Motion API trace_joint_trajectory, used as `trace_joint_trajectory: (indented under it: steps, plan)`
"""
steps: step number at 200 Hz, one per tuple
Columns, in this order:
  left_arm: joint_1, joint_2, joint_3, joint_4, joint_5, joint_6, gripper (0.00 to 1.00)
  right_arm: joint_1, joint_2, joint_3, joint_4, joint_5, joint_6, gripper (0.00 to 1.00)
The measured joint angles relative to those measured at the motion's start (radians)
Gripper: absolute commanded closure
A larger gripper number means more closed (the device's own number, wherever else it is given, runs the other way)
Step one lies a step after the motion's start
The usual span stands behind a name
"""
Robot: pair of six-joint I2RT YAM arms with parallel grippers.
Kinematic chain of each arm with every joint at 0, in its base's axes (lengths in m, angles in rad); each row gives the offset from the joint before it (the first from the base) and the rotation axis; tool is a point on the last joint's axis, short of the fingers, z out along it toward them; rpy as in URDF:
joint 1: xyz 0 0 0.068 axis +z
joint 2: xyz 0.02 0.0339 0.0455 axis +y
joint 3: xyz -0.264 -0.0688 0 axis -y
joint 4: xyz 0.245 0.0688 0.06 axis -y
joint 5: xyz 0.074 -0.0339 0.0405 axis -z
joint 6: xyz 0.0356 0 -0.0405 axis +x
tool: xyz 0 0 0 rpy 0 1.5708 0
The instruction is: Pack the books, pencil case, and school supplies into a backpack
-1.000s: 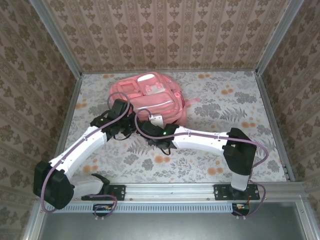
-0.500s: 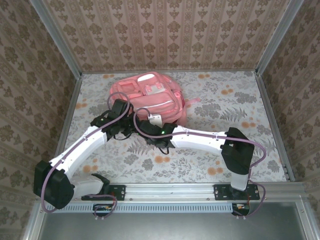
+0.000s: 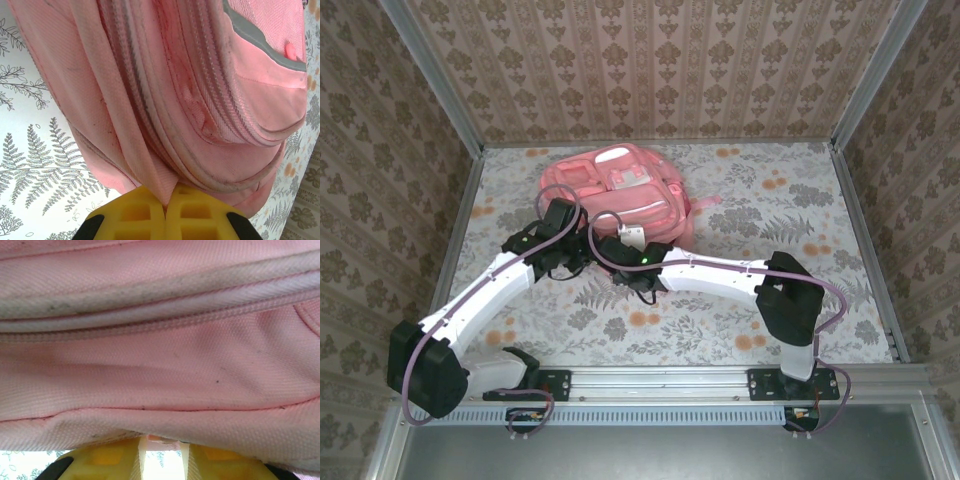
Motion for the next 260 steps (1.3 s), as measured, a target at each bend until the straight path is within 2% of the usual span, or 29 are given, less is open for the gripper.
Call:
trace_joint_trajectory:
  steps: [17,43,76,157,176,202,229,260]
  plan:
    - [0.0,0.0,0.0,0.0,0.0,0.0,1.0,-0.002,0.0,0.0,0.0,0.0,0.005,0.62]
    - [0.0,0.0,0.0,0.005,0.003,0.0,1.0,-0.006,0.0,0.0,0.0,0.0,0.004,0.61]
    - [0.0,0.004,0.0,0.015,0.007,0.0,1.0,-0.013,0.0,0.001,-0.005,0.014,0.015,0.66]
    - [0.0,0.011,0.0,0.029,0.015,0.0,1.0,-0.016,-0.061,-0.063,-0.028,0.079,0.045,0.7]
    - [0.0,0.013,0.0,0.029,0.018,0.0,1.0,-0.016,-0.067,-0.071,-0.039,0.089,0.051,0.75]
    - [0.0,0.014,0.0,0.029,0.018,0.0,1.0,-0.017,-0.068,-0.076,-0.046,0.106,0.05,0.75]
    - [0.0,0.018,0.0,0.028,0.018,0.0,1.0,-0.02,-0.068,-0.076,-0.046,0.106,0.032,0.69]
    - [0.0,0.019,0.0,0.026,0.018,0.0,1.0,-0.024,-0.067,-0.063,-0.05,0.101,-0.015,0.58]
